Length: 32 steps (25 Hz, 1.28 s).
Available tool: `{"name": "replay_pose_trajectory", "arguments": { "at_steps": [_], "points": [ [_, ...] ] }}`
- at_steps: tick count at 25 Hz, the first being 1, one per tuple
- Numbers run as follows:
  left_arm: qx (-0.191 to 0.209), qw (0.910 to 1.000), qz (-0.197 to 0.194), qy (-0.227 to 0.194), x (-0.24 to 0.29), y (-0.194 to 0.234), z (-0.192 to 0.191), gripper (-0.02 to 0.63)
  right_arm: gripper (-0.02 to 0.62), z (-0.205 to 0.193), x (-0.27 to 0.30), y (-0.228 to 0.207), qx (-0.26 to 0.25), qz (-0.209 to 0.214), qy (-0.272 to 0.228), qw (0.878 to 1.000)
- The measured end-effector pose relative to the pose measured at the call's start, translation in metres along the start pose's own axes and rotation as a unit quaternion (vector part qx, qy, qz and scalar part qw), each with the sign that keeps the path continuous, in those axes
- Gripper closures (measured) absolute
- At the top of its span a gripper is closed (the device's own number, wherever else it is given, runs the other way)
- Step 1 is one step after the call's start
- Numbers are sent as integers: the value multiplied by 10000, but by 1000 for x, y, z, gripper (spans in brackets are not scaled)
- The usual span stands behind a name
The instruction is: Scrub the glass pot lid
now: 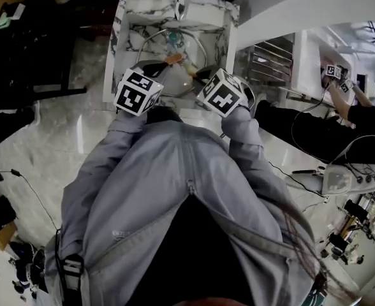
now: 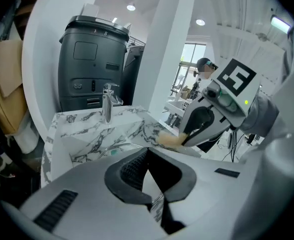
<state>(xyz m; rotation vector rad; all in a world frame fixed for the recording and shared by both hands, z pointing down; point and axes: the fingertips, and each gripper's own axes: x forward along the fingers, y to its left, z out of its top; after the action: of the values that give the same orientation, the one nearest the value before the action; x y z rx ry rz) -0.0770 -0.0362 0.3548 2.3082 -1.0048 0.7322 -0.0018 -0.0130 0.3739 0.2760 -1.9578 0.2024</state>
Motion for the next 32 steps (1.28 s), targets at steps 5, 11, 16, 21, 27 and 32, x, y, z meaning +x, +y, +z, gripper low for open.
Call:
{"name": "replay_pose_trajectory", "arguments": {
  "at_steps": [5,11,16,21,27,32],
  "points": [
    [136,9993,116,-327,-25,2,35,591,548,35,-66,-39,433,-1347,-1112,9837],
    [386,9934,322,-1027,-59,5,92,591,548,78,-141,-64,804,-2433,-2489,9340],
    [372,9814,539,-1805,-84,-6,133,591,548,99,-195,-61,1380,-2833,-3696,8741],
    [392,9554,1162,-2688,-113,-7,160,591,548,93,-223,-65,1792,-3452,-4227,8186],
    [438,9302,1588,-3280,-135,-9,162,591,548,83,-220,-58,2113,-3559,-4402,7968],
    [535,9318,1614,-3208,-127,-18,151,591,548,75,-197,-48,2291,-3337,-4339,8049]
  ]
}}
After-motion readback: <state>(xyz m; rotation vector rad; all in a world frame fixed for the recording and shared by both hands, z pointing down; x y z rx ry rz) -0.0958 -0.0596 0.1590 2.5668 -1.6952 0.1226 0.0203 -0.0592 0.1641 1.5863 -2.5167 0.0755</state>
